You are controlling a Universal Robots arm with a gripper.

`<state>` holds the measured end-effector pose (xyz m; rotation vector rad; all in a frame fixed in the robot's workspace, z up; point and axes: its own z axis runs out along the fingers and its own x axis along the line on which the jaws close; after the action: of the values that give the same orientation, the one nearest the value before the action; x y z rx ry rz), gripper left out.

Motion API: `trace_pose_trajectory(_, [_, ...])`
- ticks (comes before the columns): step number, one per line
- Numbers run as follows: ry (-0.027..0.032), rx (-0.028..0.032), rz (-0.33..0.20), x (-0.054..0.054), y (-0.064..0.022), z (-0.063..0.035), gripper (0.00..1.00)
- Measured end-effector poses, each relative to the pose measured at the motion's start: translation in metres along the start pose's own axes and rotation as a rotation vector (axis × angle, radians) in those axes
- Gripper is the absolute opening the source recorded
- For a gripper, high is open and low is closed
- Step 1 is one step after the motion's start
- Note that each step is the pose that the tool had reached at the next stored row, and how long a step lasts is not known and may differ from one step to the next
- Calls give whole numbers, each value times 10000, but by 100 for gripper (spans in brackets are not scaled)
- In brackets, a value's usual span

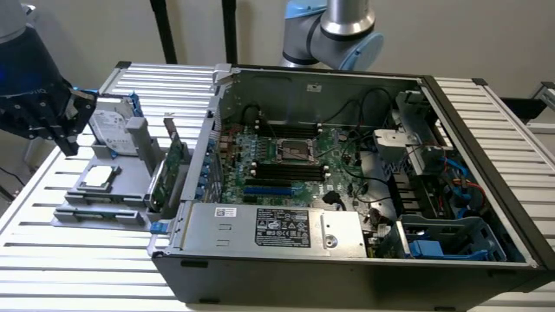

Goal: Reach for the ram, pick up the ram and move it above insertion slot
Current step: 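Pick up the ram and move it above insertion slot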

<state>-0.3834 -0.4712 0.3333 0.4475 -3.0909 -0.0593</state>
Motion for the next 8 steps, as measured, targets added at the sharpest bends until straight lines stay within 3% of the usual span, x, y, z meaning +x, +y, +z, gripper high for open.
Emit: trace_pose_trajectory(8, [59,17,-1465,0,0,0,11])
